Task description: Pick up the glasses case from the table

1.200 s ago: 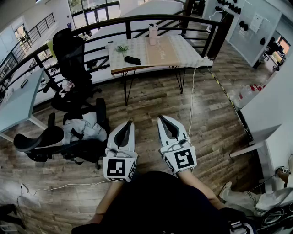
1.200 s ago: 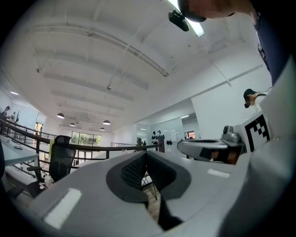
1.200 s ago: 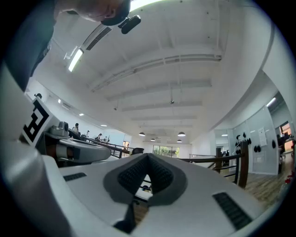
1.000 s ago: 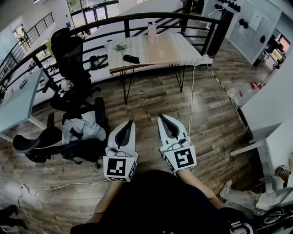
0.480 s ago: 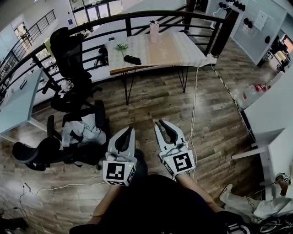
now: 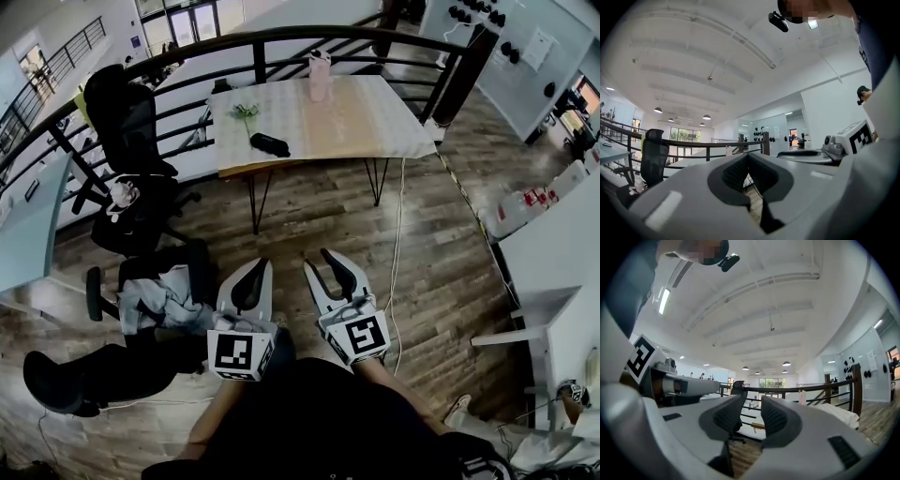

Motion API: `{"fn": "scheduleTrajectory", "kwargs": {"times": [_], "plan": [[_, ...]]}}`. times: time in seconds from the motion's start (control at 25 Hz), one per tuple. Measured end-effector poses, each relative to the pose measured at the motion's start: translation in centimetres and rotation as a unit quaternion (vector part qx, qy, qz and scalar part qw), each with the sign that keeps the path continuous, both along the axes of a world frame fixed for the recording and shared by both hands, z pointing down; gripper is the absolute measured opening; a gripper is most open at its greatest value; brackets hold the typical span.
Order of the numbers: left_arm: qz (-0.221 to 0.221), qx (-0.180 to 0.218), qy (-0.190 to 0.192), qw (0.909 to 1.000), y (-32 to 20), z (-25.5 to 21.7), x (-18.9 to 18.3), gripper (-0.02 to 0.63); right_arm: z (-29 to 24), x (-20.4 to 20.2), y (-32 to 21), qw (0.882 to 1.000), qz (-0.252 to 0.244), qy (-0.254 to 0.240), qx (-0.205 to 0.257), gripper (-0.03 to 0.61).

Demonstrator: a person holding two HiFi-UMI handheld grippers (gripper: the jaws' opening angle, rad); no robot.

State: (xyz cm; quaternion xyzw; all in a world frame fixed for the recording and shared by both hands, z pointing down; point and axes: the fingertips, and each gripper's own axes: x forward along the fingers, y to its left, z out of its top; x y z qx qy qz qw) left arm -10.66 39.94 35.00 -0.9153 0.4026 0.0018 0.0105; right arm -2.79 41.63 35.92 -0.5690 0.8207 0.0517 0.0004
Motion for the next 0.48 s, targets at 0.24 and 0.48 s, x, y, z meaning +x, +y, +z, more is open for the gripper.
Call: {"fn": "scheduleTrajectory", "kwargs": {"times": [0.24,0.48], "plan": [[0.011,0.011,0.013,0.9998,-10.4,-0.9,-0.1,0.012,-0.2,-0.4,-10.1,1.000,0.005,-0.002,-0.003,0.098],[0.041,0.004,0.023,0.9989,-17.7,0.0,1.0,0.012,0.2,1.1,-17.1,0.999,0.038,-0.004,-0.006,0.098]]}}
